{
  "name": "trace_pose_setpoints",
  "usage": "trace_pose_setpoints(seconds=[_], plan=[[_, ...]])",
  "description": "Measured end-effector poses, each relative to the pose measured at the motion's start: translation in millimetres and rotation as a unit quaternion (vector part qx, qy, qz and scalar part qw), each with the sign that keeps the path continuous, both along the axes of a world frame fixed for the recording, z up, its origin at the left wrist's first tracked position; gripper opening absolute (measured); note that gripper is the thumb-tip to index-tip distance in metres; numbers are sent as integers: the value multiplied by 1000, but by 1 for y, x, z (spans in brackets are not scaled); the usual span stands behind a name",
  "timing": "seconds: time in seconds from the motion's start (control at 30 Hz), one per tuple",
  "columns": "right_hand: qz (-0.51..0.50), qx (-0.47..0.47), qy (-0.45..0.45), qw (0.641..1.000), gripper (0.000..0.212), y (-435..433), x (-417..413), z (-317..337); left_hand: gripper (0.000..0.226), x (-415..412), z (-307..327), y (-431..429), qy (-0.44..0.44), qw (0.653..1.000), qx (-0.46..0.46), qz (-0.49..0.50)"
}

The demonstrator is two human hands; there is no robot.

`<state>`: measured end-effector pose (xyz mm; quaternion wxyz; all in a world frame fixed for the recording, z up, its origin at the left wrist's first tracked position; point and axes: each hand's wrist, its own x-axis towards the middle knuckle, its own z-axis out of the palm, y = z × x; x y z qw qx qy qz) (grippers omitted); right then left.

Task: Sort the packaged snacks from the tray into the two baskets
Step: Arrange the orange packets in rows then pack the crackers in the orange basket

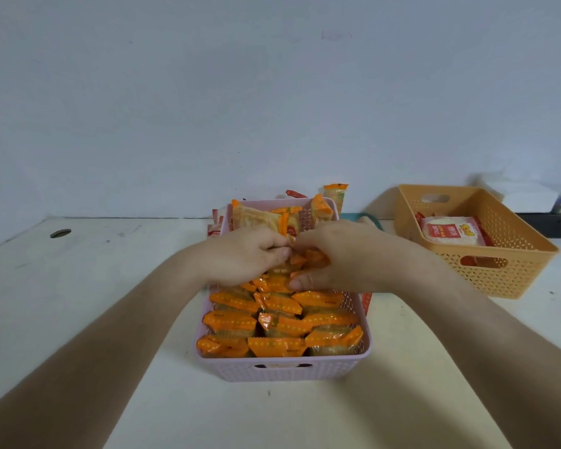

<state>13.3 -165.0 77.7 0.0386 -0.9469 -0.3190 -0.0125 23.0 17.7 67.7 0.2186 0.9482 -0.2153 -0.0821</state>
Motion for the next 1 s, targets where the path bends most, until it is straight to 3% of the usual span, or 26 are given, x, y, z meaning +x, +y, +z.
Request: trace_pose_setpoints(seconds=[0.13, 0.2, 0.27, 0.37, 0.4, 0.43, 0.5, 0.63, 0.73, 0.83, 1.0], plan=[[-7, -4, 15, 1000, 36, -1, 3, -1, 30, 1, 3, -2, 29, 999, 23, 17], [-23, -29, 34, 999, 49, -3, 2, 4, 24, 1, 6, -2, 26, 999, 25, 15], [-41, -47, 37, 997, 59, -3, 3, 11, 25, 0, 6, -2, 44, 998, -42, 26], [-20, 22, -5, 1000, 47, 5, 9, 15, 24, 0, 3, 4, 61, 982, -168, 55], [-2, 56, 0, 998, 42, 9, 13, 13, 26, 1, 4, 9, 2, 988, -145, 62], [14, 79, 18, 997, 38, 12, 16, 11, 30, 3, 6, 14, -86, 992, -62, 65], [30, 84, 62, 994, 33, 16, 20, 5, 33, 4, 11, 21, -224, 960, 161, 56], [33, 73, 86, 993, 27, 15, 24, 2, 24, 13, 4, 21, -249, 908, 337, 10], [15, 69, 95, 993, 24, 18, 27, 3, 18, 20, 7, 16, -306, 869, 388, 11], [20, 58, 120, 991, 24, 22, 32, 2, 29, 27, 5, 14, -322, 854, 409, 2], [3, 94, 166, 982, 40, 16, 37, 7, 28, 33, -1, 19, -258, 894, 367, 9]])
